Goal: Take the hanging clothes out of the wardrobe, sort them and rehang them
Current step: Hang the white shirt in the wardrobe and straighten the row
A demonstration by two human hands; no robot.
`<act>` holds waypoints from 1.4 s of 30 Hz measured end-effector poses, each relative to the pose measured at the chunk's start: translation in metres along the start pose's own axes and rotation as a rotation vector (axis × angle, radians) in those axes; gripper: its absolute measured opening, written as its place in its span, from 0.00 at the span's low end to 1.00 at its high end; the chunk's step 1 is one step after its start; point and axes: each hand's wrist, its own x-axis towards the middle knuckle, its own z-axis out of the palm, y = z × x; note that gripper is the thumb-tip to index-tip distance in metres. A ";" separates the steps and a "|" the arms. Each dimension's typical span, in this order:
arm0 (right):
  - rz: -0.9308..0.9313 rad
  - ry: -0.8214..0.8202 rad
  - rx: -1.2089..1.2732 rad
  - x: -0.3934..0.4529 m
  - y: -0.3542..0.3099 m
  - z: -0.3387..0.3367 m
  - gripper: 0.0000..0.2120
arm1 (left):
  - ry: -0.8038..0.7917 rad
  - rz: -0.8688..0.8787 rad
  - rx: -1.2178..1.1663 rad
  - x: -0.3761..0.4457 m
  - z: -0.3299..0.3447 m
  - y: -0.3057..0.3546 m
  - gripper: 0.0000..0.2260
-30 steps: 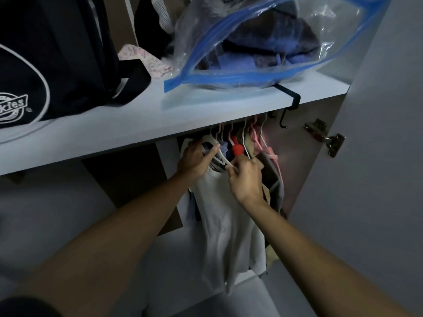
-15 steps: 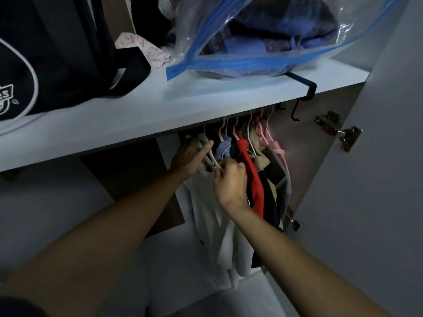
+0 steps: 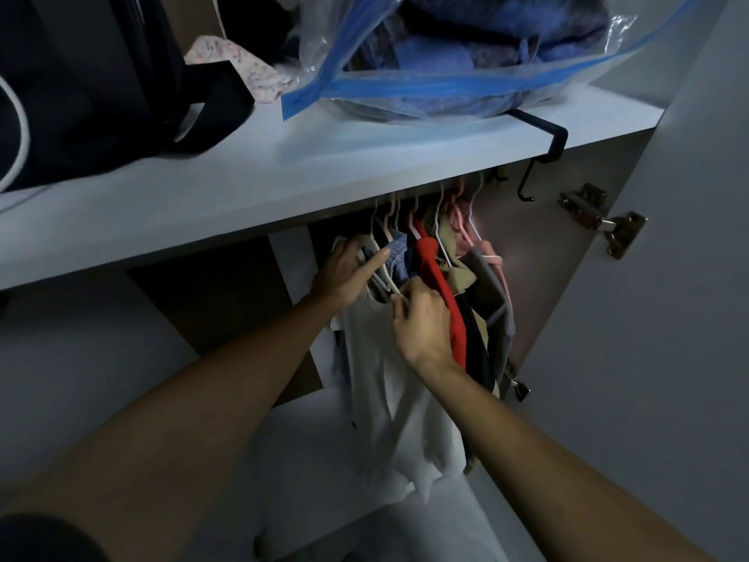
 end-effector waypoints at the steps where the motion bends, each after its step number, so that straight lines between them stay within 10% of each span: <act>1: -0.002 0.011 -0.028 -0.001 -0.002 0.001 0.04 | 0.002 -0.003 0.002 0.000 0.000 -0.001 0.35; 18: -0.228 -0.034 -0.590 -0.007 0.053 0.005 0.22 | 0.035 0.048 0.081 0.016 0.005 0.001 0.37; 28: -0.250 -0.183 -0.428 -0.006 0.026 -0.035 0.25 | 0.092 -0.023 0.279 -0.020 -0.012 0.017 0.36; 42: -0.772 -0.449 -0.021 -0.101 -0.035 -0.097 0.29 | 0.368 -0.371 0.646 -0.357 -0.063 0.069 0.34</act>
